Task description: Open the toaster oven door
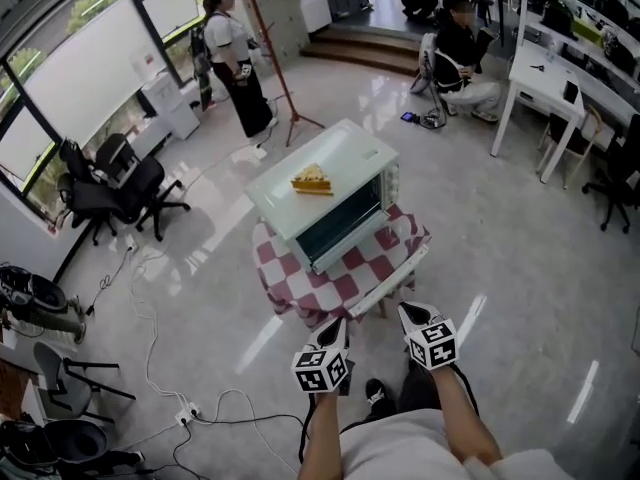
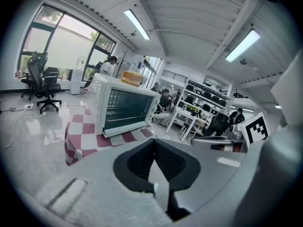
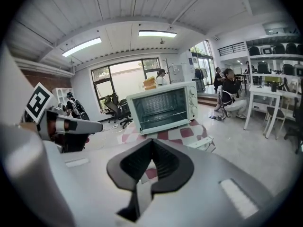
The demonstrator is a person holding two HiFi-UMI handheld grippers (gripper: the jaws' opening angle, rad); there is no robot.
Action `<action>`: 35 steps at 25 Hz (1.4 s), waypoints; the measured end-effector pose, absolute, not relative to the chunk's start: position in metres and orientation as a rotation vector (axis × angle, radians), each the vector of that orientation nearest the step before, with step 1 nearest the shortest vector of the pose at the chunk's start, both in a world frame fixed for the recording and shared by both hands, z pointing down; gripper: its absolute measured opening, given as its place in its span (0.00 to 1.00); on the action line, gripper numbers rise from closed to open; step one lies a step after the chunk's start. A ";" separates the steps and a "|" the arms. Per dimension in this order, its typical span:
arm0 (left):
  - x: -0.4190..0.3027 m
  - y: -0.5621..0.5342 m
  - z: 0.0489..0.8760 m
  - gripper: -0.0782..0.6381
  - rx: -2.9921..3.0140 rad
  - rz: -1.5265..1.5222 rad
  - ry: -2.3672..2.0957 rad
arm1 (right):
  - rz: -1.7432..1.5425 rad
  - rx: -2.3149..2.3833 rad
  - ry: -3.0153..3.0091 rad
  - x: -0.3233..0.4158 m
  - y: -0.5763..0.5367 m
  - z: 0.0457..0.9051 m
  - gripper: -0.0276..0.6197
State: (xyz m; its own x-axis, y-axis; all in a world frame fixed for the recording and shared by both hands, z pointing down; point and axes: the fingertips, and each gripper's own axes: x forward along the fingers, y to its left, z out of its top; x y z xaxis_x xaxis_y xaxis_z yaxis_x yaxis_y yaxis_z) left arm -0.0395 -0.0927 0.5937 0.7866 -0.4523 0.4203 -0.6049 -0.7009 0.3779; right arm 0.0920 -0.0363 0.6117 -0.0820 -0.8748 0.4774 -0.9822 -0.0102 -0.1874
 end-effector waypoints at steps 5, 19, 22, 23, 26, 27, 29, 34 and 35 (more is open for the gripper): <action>-0.033 -0.091 0.592 0.11 2.486 0.404 -0.765 | 0.681 1.956 -2.022 0.097 -0.037 0.608 0.05; -0.009 -0.103 0.584 0.11 2.528 0.406 -0.706 | 0.657 1.950 -2.052 0.102 -0.055 0.597 0.05; -0.012 -0.102 0.586 0.11 2.508 0.414 -0.695 | 0.661 1.947 -2.055 0.099 -0.057 0.596 0.05; -0.013 -0.102 0.587 0.11 2.501 0.421 -0.689 | 0.660 1.948 -2.055 0.097 -0.058 0.595 0.05; -0.016 -0.104 0.591 0.11 2.492 0.452 -0.688 | 0.654 1.946 -2.061 0.094 -0.062 0.594 0.05; -0.017 -0.105 0.592 0.11 2.490 0.463 -0.684 | 0.652 1.944 -2.064 0.092 -0.063 0.595 0.05; -0.018 -0.106 0.594 0.11 2.486 0.466 -0.674 | 0.650 1.940 -2.067 0.090 -0.065 0.596 0.05; -0.016 -0.113 0.589 0.11 2.522 0.427 -0.670 | 0.641 1.929 -2.063 0.089 -0.067 0.597 0.05; -0.014 -0.114 0.589 0.11 2.523 0.425 -0.659 | 0.640 1.932 -2.061 0.090 -0.068 0.597 0.05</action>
